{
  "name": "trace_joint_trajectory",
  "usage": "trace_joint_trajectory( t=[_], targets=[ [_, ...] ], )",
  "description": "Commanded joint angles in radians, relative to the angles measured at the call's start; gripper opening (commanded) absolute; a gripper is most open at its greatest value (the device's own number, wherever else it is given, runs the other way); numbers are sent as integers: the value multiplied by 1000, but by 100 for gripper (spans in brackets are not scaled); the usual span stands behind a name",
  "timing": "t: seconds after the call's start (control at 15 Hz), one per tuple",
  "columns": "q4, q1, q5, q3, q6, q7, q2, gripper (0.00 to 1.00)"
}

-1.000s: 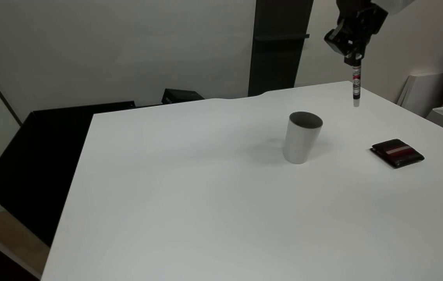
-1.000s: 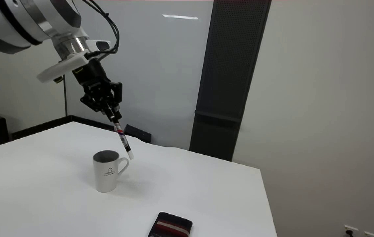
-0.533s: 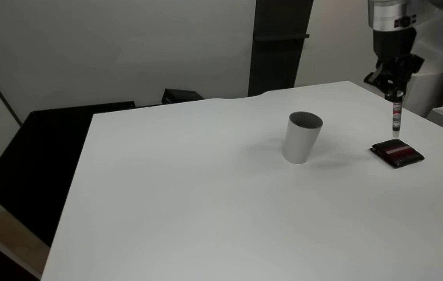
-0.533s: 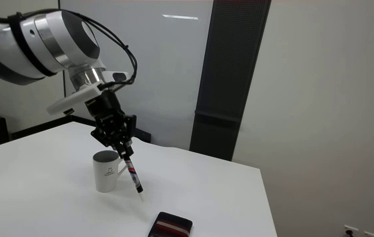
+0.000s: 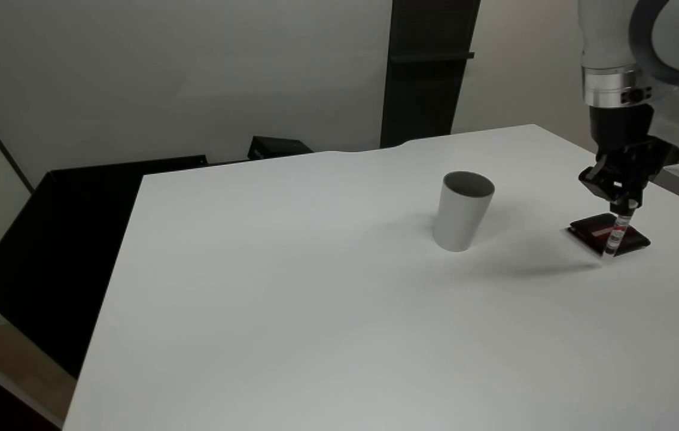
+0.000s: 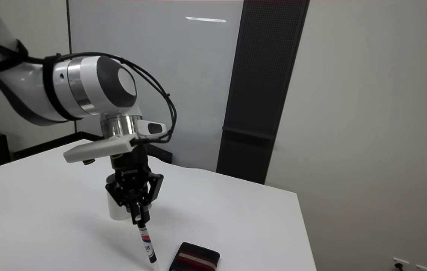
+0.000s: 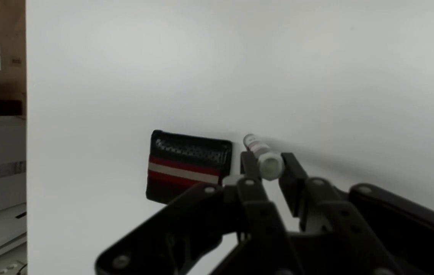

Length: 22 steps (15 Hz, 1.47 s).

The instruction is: Remove the marker from the cup and put it on the table

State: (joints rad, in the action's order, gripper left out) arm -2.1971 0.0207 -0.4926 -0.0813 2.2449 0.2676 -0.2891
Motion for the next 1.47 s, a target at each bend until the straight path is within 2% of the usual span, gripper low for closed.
trace_joint_trajectory(
  t=[0.0,0.2,0.47,1.2,1.27,1.4],
  targets=[
    [76,35,167,3,-64,-145,-59,8],
    [133,50,257,2,-133,-210,-94,8],
    [198,55,308,-1,-198,-238,-131,8],
    [296,61,380,4,-224,-267,-218,8],
    [302,60,377,3,-225,-264,-221,56],
    [305,57,374,1,-221,-258,-222,61]
  ],
)
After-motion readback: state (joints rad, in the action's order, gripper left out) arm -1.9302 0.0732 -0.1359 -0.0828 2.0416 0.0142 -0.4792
